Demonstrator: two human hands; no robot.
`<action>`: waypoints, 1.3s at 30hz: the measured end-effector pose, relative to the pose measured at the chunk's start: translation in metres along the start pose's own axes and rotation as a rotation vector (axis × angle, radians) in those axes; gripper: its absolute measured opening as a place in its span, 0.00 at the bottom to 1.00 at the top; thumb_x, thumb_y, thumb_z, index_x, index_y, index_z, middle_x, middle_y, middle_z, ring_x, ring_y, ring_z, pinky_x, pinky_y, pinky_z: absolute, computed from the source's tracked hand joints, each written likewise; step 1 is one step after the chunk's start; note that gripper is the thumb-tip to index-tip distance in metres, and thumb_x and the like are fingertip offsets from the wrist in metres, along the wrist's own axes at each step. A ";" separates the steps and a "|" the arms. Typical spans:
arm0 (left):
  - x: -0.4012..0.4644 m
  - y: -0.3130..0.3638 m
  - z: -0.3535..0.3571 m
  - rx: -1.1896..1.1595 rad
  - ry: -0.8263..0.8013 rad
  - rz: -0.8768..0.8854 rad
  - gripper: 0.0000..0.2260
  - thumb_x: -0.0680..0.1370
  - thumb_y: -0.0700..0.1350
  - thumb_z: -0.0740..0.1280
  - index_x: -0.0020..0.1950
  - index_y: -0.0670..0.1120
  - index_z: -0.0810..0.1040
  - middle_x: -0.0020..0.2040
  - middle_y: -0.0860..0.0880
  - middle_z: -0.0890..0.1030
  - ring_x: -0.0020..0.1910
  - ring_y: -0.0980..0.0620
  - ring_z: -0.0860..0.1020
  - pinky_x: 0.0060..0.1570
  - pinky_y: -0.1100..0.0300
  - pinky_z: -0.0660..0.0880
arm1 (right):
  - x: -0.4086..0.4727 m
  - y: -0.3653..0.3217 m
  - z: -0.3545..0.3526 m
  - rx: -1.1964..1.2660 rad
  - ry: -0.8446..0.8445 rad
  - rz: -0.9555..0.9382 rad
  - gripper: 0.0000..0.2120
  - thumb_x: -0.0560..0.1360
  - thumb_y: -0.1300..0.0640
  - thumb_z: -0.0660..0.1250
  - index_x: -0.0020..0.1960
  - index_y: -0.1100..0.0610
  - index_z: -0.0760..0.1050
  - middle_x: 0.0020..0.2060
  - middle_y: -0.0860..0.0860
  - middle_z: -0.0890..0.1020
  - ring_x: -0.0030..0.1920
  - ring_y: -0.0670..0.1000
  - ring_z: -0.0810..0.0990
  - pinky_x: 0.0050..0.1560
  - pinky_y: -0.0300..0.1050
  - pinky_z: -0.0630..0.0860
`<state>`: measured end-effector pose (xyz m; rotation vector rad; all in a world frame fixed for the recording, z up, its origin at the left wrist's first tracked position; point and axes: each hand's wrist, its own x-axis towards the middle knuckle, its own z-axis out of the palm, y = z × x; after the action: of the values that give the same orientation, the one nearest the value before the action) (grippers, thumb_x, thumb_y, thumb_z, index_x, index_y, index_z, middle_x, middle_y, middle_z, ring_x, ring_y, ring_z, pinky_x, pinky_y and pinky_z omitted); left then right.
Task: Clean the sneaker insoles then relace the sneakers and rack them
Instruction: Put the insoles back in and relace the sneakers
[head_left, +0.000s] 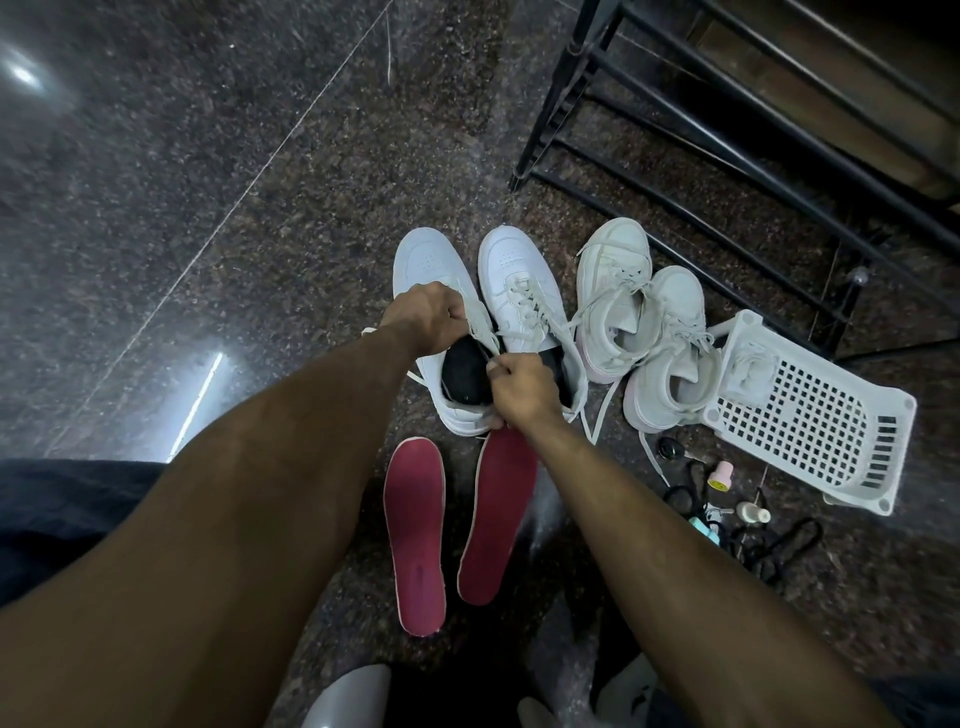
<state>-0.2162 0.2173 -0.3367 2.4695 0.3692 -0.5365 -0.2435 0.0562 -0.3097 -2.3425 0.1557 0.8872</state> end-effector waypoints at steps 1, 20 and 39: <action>0.000 0.000 0.000 0.000 -0.001 -0.001 0.04 0.72 0.44 0.65 0.38 0.51 0.76 0.43 0.49 0.82 0.44 0.46 0.79 0.41 0.58 0.73 | -0.001 0.004 -0.001 -0.006 0.008 -0.027 0.10 0.79 0.55 0.60 0.47 0.51 0.81 0.21 0.48 0.77 0.25 0.48 0.81 0.39 0.43 0.79; 0.000 0.002 0.000 0.009 0.003 -0.008 0.06 0.72 0.44 0.66 0.36 0.53 0.75 0.44 0.50 0.82 0.44 0.48 0.78 0.41 0.59 0.70 | -0.001 -0.002 0.015 -0.675 0.156 -0.333 0.09 0.78 0.60 0.60 0.56 0.58 0.76 0.51 0.56 0.82 0.50 0.61 0.81 0.40 0.48 0.69; 0.001 0.003 0.003 0.010 0.004 -0.037 0.05 0.72 0.43 0.65 0.44 0.49 0.81 0.46 0.49 0.83 0.46 0.46 0.79 0.41 0.58 0.72 | 0.011 -0.015 0.004 -1.051 -0.395 -0.386 0.17 0.75 0.48 0.62 0.60 0.55 0.76 0.56 0.53 0.80 0.55 0.56 0.79 0.47 0.49 0.72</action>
<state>-0.2153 0.2133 -0.3383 2.4782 0.4153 -0.5502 -0.2329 0.0713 -0.3112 -2.8313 -1.1390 1.4082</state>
